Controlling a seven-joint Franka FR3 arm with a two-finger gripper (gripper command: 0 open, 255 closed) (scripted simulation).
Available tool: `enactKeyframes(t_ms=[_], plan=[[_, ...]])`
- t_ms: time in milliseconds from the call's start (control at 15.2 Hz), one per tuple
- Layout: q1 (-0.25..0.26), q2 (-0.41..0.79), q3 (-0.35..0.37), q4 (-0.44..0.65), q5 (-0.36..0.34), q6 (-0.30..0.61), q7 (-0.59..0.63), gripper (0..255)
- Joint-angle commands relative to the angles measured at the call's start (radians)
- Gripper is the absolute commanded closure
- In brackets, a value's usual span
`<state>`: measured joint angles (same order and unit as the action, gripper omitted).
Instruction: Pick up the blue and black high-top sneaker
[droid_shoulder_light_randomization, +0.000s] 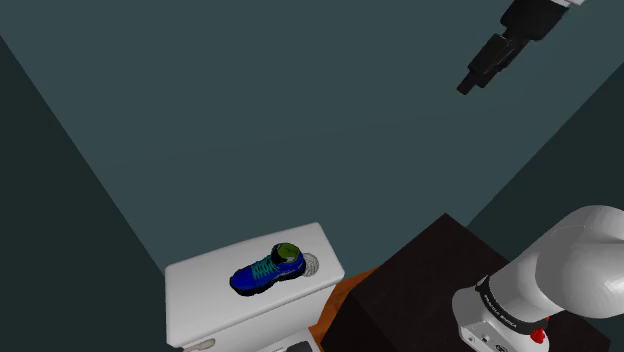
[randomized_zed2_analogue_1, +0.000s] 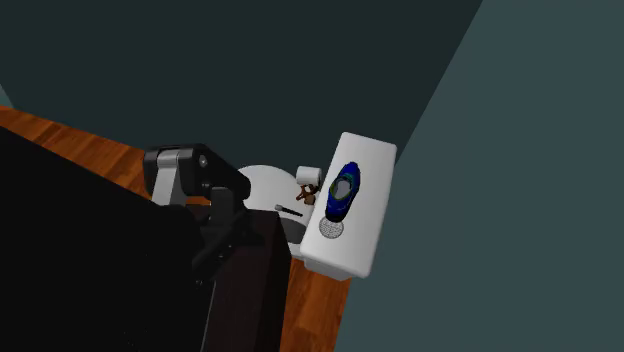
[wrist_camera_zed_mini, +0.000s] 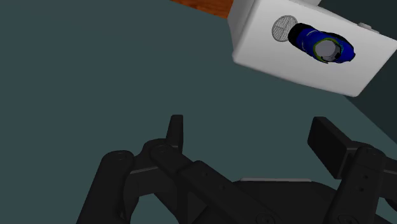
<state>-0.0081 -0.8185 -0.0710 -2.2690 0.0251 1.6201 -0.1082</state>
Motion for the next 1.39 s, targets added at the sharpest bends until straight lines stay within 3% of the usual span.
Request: enactKeyframes(t_ms=[0, 660, 1320], plan=[[0.0, 0.0, 0.0, 0.0, 0.0, 0.0, 0.0, 0], [0.056, 0.058, 0.142, -0.212, 0.092, 0.256, 0.13, 0], [0.12, 0.259, 0.298, -0.307, 0.177, 0.547, 0.257, 0]])
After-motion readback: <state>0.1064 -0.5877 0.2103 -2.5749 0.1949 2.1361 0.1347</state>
